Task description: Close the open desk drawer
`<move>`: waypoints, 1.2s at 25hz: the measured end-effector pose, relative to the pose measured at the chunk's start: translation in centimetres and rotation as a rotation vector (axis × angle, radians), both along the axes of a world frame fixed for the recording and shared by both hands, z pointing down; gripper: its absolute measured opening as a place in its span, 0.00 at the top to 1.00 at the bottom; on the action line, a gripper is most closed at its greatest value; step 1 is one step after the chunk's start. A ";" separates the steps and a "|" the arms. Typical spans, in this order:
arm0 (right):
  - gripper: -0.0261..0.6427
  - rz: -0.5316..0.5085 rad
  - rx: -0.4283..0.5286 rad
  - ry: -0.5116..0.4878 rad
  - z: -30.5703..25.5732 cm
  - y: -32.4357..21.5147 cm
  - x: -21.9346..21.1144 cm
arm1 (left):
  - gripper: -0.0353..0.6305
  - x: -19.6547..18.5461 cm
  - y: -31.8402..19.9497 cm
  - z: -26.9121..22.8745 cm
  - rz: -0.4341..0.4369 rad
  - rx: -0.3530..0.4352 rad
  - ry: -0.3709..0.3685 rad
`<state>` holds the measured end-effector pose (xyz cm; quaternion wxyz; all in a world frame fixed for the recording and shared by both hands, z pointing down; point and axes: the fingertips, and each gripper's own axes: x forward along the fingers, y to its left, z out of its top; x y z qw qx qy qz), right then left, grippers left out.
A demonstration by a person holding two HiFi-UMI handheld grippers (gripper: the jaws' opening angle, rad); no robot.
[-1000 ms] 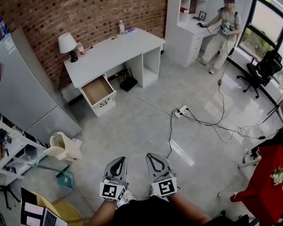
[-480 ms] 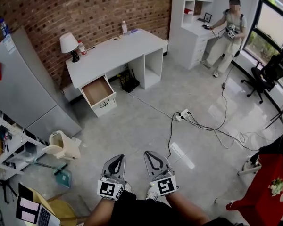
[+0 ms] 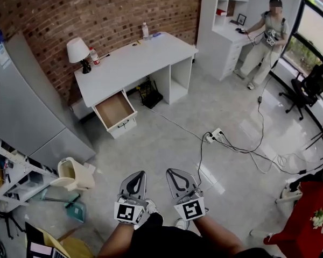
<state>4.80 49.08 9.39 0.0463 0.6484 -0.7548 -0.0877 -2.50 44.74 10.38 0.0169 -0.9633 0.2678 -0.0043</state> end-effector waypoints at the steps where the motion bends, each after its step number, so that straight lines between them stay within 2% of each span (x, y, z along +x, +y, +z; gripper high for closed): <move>1: 0.92 0.006 0.000 -0.002 -0.1 -1.3 0.1 | 0.94 -0.2 -1.3 -0.1 -0.003 0.001 0.001; 7: 0.92 0.041 0.022 -0.010 -1.0 -8.1 0.3 | 0.94 -0.7 -7.8 -0.4 0.009 0.004 0.002; 14: 0.92 0.071 -0.001 0.001 -0.5 -13.3 -0.7 | 0.94 -2.1 -12.9 0.1 0.036 -0.001 0.000; 22: 0.92 0.066 -0.045 0.031 0.0 -16.1 -1.5 | 0.94 -2.1 -15.9 0.2 0.051 0.002 0.009; 30: 0.92 0.034 -0.054 -0.001 1.2 -18.9 -0.4 | 0.94 -1.0 -18.1 1.2 0.022 -0.006 -0.005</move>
